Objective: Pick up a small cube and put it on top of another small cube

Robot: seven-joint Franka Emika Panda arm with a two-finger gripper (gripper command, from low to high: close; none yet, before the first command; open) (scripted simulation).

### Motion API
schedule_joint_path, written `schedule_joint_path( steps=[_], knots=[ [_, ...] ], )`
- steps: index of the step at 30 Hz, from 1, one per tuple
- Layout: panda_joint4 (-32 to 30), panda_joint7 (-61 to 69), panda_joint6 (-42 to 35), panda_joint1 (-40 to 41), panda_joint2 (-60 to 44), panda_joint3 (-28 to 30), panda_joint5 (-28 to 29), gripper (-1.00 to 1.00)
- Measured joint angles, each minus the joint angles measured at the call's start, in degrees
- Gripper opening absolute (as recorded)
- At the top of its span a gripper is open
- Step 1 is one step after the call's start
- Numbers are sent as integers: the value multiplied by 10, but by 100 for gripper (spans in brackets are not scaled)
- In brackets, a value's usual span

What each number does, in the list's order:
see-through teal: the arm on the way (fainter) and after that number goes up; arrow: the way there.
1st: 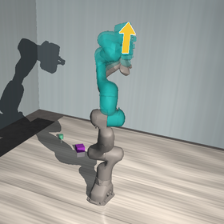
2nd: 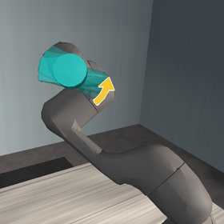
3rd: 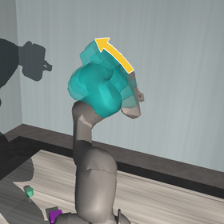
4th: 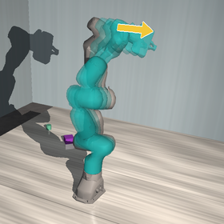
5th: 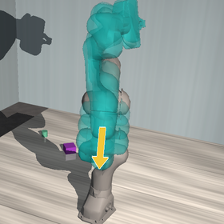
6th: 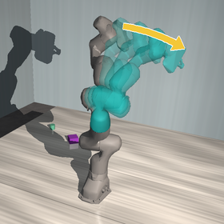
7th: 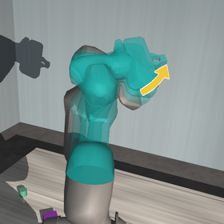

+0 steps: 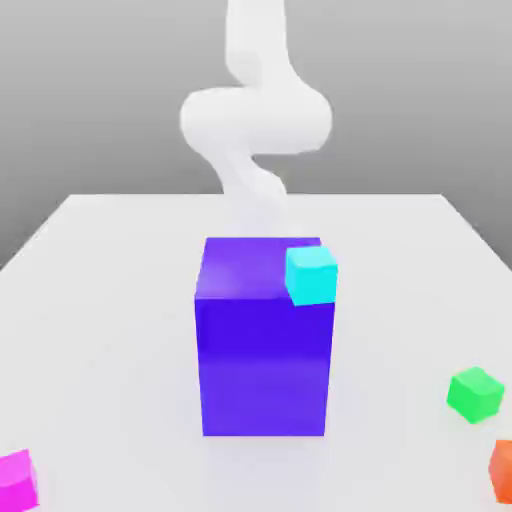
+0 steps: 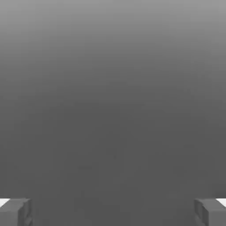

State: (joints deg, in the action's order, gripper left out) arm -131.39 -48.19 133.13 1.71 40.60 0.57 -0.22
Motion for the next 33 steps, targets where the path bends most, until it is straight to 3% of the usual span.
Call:
schedule_joint_path(
  steps=[18, 33],
  knots=[
    [28, -165, 99, 109, -377, 63, -25, 0],
    [60, -238, 203, 189, -692, 90, -100, 0]
  ],
)
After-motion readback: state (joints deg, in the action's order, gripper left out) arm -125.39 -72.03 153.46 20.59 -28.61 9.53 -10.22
